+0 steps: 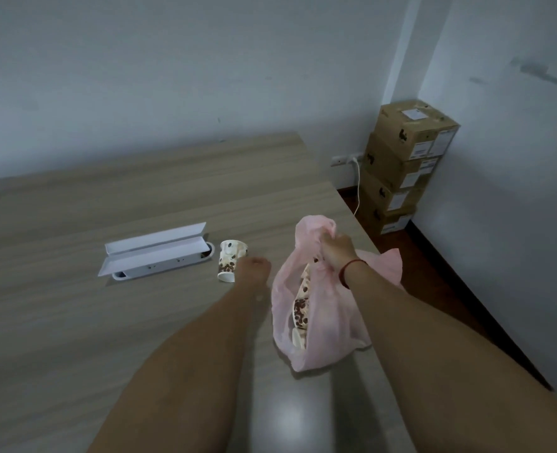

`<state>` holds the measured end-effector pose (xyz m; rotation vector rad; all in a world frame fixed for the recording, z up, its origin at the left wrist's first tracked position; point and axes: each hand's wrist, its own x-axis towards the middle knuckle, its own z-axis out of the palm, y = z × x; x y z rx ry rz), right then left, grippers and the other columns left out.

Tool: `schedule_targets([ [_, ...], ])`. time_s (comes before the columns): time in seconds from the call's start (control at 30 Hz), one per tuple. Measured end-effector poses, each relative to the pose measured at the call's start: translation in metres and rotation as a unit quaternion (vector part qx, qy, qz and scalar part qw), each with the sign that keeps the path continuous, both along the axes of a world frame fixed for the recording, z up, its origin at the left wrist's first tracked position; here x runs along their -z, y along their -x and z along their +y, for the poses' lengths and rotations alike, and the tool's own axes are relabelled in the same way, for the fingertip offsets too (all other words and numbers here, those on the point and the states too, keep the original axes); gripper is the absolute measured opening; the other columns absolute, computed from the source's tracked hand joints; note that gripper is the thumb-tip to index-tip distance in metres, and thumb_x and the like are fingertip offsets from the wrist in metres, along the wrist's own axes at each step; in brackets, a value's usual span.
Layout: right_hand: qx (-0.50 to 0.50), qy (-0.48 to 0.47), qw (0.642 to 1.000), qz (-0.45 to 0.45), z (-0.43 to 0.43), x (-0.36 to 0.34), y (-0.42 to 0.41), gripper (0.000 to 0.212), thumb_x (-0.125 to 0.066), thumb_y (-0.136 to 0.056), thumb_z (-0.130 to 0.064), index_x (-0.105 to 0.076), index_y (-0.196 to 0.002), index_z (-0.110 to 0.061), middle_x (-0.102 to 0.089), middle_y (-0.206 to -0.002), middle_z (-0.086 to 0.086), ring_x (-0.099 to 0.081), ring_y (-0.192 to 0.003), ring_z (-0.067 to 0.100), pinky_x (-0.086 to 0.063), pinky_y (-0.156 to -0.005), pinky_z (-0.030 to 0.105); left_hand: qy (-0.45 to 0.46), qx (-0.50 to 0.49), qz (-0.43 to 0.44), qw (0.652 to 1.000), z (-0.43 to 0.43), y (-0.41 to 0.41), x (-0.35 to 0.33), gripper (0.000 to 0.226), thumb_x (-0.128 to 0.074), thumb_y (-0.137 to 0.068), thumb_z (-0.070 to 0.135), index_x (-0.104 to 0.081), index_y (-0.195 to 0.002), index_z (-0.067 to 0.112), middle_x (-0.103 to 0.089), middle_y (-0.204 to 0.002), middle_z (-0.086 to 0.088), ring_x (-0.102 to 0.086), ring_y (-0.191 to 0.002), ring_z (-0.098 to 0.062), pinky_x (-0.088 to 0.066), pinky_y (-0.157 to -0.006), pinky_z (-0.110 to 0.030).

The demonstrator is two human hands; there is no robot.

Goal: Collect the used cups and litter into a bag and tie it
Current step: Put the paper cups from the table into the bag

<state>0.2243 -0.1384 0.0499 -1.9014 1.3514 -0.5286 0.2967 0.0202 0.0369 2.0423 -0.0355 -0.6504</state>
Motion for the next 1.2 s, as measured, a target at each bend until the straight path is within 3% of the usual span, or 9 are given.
schedule_targets([
  [0.07,-0.035,-0.275,0.958,-0.068,0.011,-0.001,-0.02,0.041,-0.042,-0.092,-0.022,-0.043,-0.054,-0.008,-0.034,-0.054,-0.005,-0.034,-0.047,0.006,-0.031,-0.059,0.013,-0.049,-0.025,-0.041,0.998,0.01,-0.027,0.013,0.03,-0.061,-0.082,0.025,-0.067,-0.106,0.01,-0.07,-0.102,-0.01,-0.065,-0.1,-0.028,-0.05,-0.087,-0.029],
  [0.17,-0.065,-0.206,0.976,0.01,0.017,0.022,-0.032,0.029,-0.044,-0.094,-0.031,-0.046,-0.071,-0.014,-0.055,-0.087,0.012,-0.055,-0.081,0.023,-0.042,-0.075,0.03,-0.087,-0.04,-0.073,0.993,0.014,-0.064,0.03,0.051,-0.068,-0.083,0.03,-0.056,-0.128,0.008,-0.062,-0.128,-0.011,-0.057,-0.119,-0.033,-0.046,-0.102,-0.039],
  [0.37,-0.102,-0.201,0.974,-0.001,0.022,0.042,-0.05,0.025,-0.044,-0.096,-0.036,-0.052,-0.09,-0.014,-0.056,-0.096,0.009,-0.052,-0.089,0.019,-0.047,-0.087,0.035,-0.124,-0.052,-0.037,0.99,0.012,-0.071,0.065,0.053,-0.075,-0.076,0.023,-0.051,-0.12,0.008,-0.059,-0.12,-0.016,-0.059,-0.112,-0.035,-0.046,-0.089,-0.036],
  [0.53,-0.085,-0.203,0.975,0.02,0.02,0.037,-0.053,0.035,-0.041,-0.097,-0.032,-0.046,-0.068,-0.013,-0.054,-0.074,0.006,-0.055,-0.081,0.023,-0.043,-0.073,0.033,-0.026,-0.097,-0.016,0.995,0.013,-0.056,0.066,0.052,-0.08,-0.064,0.033,-0.042,-0.098,0.026,-0.06,-0.106,-0.012,-0.065,-0.093,-0.032,-0.057,-0.076,-0.042],
  [0.7,-0.047,-0.198,0.979,-0.022,0.016,0.013,-0.036,0.038,-0.04,-0.093,-0.038,-0.057,-0.092,-0.004,-0.056,-0.082,0.01,-0.057,-0.082,0.025,-0.041,-0.068,0.029,0.053,-0.087,-0.039,0.994,0.017,-0.009,0.033,0.04,-0.071,-0.084,0.025,-0.045,-0.112,0.013,-0.06,-0.094,-0.001,-0.057,-0.075,-0.015,-0.041,-0.053,-0.017],
  [0.8,-0.037,-0.184,0.981,-0.051,0.015,-0.002,-0.018,0.033,-0.041,-0.092,-0.039,-0.046,-0.069,-0.016,-0.047,-0.07,0.0,-0.051,-0.084,0.021,-0.04,-0.063,0.026,0.101,-0.05,-0.01,0.994,0.01,0.024,0.019,0.045,-0.076,-0.077,0.027,-0.051,-0.109,0.006,-0.063,-0.077,0.002,-0.066,-0.076,-0.025,-0.056,-0.067,-0.034],
  [0.9,-0.009,-0.177,0.982,-0.058,0.011,-0.016,0.005,0.033,-0.042,-0.096,-0.031,-0.058,-0.087,-0.003,-0.053,-0.079,0.008,-0.053,-0.083,0.022,-0.03,-0.05,0.022,0.128,-0.001,0.022,0.992,0.0,0.056,0.008,0.059,-0.075,-0.057,0.047,-0.054,-0.102,0.015,-0.067,-0.085,-0.008,-0.071,-0.082,-0.034,-0.059,-0.078,-0.051],
  [1.0,-0.008,-0.177,0.983,-0.057,0.011,-0.031,0.032,0.046,-0.038,-0.097,-0.032,-0.057,-0.12,0.002,-0.059,-0.098,0.016,-0.055,-0.085,0.024,-0.035,-0.058,0.023,0.139,0.047,0.031,0.989,-0.007,0.082,-0.002,0.057,-0.075,-0.051,0.052,-0.053,-0.093,0.021,-0.068,-0.091,-0.011,-0.069,-0.075,-0.028,-0.06,-0.077,-0.043],
  [1.2,0.008,-0.171,0.983,-0.072,0.008,-0.044,0.066,0.051,-0.035,-0.099,-0.039,-0.058,-0.122,0.0,-0.059,-0.1,0.012,-0.057,-0.094,0.024,-0.042,-0.079,0.029,0.112,0.16,0.112,0.974,-0.02,0.112,-0.015,0.02,-0.064,-0.076,0.03,-0.067,-0.087,0.013,-0.067,-0.085,-0.006,-0.062,-0.071,-0.018,-0.055,-0.063,-0.029],
])
